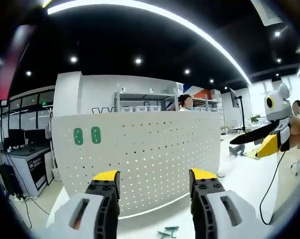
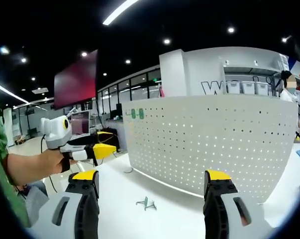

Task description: Insert the hook assembly into the mounting plate slot until the hook locks in place.

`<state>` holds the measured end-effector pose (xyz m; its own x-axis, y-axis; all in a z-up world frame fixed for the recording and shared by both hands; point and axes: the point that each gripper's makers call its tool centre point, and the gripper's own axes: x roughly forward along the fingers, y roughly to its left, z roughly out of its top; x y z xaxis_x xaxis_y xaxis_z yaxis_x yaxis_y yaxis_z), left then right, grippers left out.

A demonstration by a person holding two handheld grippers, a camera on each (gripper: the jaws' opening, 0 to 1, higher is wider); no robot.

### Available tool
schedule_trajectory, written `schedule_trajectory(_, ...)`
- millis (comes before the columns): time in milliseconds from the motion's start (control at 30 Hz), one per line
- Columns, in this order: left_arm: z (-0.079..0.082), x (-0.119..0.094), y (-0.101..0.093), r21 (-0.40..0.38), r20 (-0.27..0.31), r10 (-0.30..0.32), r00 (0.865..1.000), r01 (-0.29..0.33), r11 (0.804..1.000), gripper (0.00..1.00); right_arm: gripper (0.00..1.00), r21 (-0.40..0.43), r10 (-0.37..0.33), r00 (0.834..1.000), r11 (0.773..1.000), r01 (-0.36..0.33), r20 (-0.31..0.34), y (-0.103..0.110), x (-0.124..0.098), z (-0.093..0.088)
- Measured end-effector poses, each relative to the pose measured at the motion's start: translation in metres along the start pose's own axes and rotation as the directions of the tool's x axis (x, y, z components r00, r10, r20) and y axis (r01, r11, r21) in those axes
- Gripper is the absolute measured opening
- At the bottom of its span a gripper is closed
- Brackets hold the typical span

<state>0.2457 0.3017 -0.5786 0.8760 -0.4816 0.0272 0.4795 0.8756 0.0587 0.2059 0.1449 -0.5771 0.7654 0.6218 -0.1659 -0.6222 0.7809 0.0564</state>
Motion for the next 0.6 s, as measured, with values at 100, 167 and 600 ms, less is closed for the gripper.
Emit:
schedule_trajectory(100,-0.002,-0.009,-0.008,-0.003,-0.005,-0.016,1.000,0.016,1.000,0.57,0.89,0.000,0.000,1.000,1.000,0.000,-0.001,0.002,-0.003,-0.002)
schedule_trajectory(167,-0.003,-0.014,-0.012,-0.004,-0.006,-0.021,1.000,0.021,1.000,0.57,0.89,0.003,0.001,1.000,1.000,-0.001,-0.002,0.004,-0.005,-0.005)
schedule_trajectory(600,-0.028,-0.036,-0.027,-0.037,-0.067,-0.046,0.997,0.044,0.998,0.57,0.88,0.007,0.006,0.999,1.000,-0.006,-0.036,0.005,-0.005,-0.026)
